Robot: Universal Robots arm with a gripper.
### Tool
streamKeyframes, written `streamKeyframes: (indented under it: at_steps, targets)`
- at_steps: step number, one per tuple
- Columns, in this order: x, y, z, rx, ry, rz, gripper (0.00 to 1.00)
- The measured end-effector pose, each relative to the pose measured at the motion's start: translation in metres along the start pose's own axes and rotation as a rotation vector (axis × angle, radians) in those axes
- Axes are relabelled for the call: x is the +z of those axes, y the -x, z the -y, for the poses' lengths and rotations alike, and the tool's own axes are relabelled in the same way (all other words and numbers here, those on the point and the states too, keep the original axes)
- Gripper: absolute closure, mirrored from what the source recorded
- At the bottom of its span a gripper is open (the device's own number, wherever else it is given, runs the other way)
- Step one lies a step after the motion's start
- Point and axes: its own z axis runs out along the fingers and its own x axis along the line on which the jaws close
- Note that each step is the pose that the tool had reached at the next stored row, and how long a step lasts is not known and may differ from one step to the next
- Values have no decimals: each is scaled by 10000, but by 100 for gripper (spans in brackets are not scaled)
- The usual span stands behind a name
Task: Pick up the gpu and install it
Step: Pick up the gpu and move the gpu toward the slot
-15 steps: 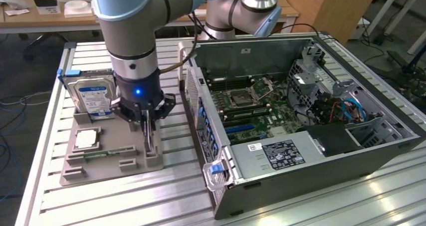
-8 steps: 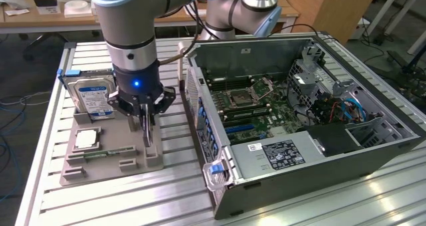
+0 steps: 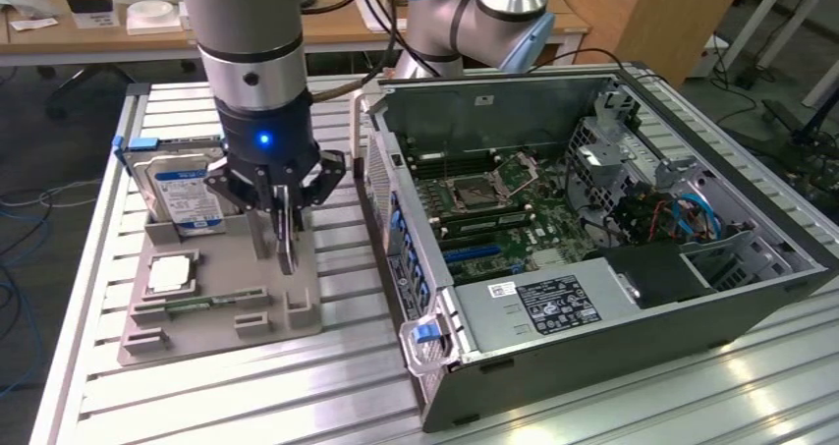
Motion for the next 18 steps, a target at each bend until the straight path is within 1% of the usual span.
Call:
streamKeyframes:
  at_steps: [5,15,18]
  targets:
    - [-60,1,-2,3,84,-8,72]
    - [-250,5,-8,6,243,-24,72]
    - [-293,5,-9,7,272,-26,72]
